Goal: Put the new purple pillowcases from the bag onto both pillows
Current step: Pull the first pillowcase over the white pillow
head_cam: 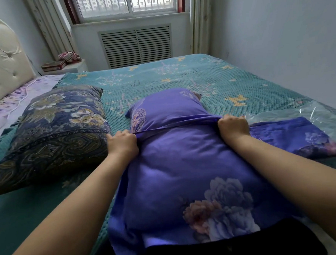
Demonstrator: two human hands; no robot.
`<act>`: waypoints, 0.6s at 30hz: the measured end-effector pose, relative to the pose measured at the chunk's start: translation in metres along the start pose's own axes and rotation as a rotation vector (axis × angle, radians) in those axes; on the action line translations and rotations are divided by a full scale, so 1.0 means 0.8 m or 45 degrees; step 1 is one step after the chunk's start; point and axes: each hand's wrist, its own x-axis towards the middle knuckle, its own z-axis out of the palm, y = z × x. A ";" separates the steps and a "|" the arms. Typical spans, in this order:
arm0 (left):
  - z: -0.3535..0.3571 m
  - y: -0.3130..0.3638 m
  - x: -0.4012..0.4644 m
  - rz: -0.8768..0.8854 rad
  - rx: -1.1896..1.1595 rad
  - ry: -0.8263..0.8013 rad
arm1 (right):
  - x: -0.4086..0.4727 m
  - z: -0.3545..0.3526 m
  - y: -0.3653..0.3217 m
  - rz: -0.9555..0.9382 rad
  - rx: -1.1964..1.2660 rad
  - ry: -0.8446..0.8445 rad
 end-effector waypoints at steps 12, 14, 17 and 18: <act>0.014 0.002 -0.008 0.061 -0.889 0.349 | 0.010 -0.012 -0.007 -0.201 0.702 0.130; 0.004 0.009 -0.009 -0.004 -0.882 0.397 | 0.004 -0.013 -0.016 -0.274 0.489 0.330; -0.010 0.017 -0.012 -0.094 -0.828 0.432 | -0.003 -0.013 -0.020 -0.424 0.393 0.620; -0.014 0.018 -0.014 -0.101 -0.817 0.485 | -0.003 -0.012 -0.018 -0.450 0.368 0.705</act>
